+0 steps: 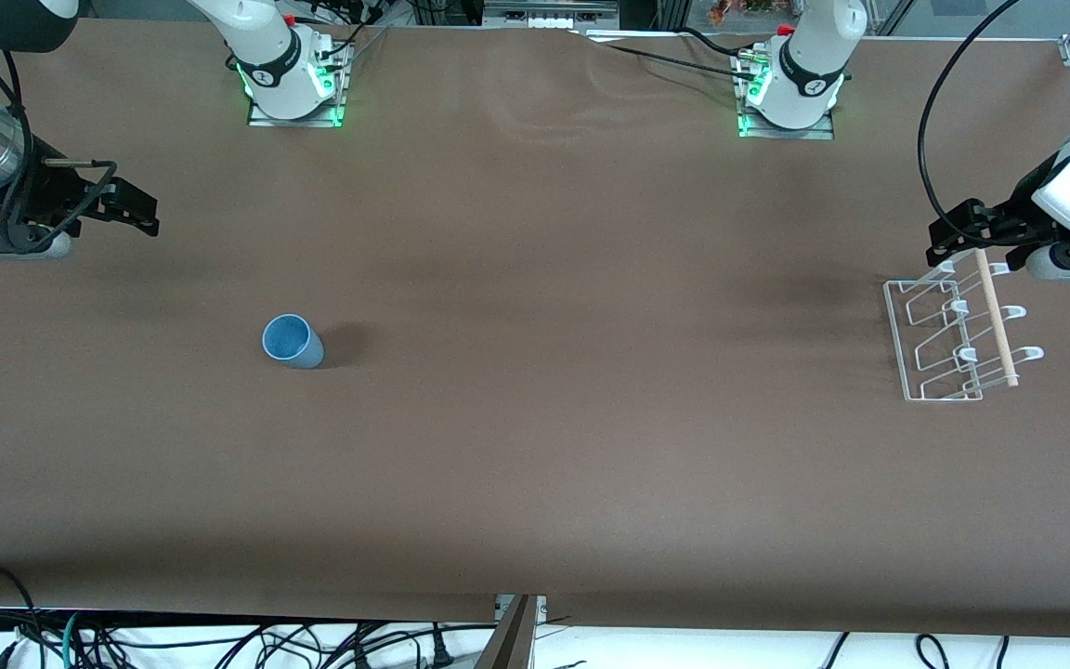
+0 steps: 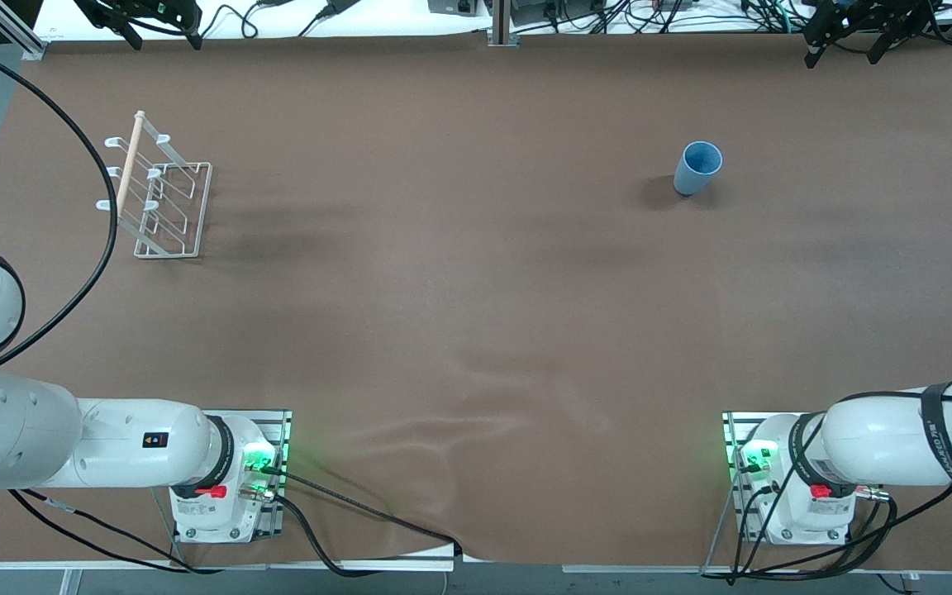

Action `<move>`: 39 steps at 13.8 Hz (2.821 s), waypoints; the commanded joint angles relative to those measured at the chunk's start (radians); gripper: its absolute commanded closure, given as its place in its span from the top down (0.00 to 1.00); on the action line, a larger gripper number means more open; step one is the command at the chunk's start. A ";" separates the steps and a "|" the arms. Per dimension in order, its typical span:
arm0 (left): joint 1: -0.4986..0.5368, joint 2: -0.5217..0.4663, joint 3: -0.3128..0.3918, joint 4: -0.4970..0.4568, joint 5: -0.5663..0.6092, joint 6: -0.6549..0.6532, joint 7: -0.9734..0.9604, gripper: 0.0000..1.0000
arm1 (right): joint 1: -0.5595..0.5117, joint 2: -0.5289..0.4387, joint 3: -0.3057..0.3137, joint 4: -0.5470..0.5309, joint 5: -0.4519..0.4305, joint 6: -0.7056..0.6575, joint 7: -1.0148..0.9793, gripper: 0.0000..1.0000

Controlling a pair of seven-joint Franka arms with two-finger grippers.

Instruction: Transfer cup to left arm and place on rack

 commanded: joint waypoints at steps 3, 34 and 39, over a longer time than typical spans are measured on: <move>0.010 0.008 -0.010 0.024 0.017 -0.020 -0.002 1.00 | 0.006 0.025 -0.005 0.033 -0.004 -0.007 -0.022 0.99; 0.008 0.009 -0.010 0.024 0.017 -0.020 -0.010 1.00 | 0.061 0.499 0.007 0.006 -0.001 0.287 -0.077 0.99; 0.010 0.009 -0.010 0.025 0.017 -0.020 -0.010 1.00 | 0.069 0.577 0.007 0.007 -0.002 0.304 -0.077 0.97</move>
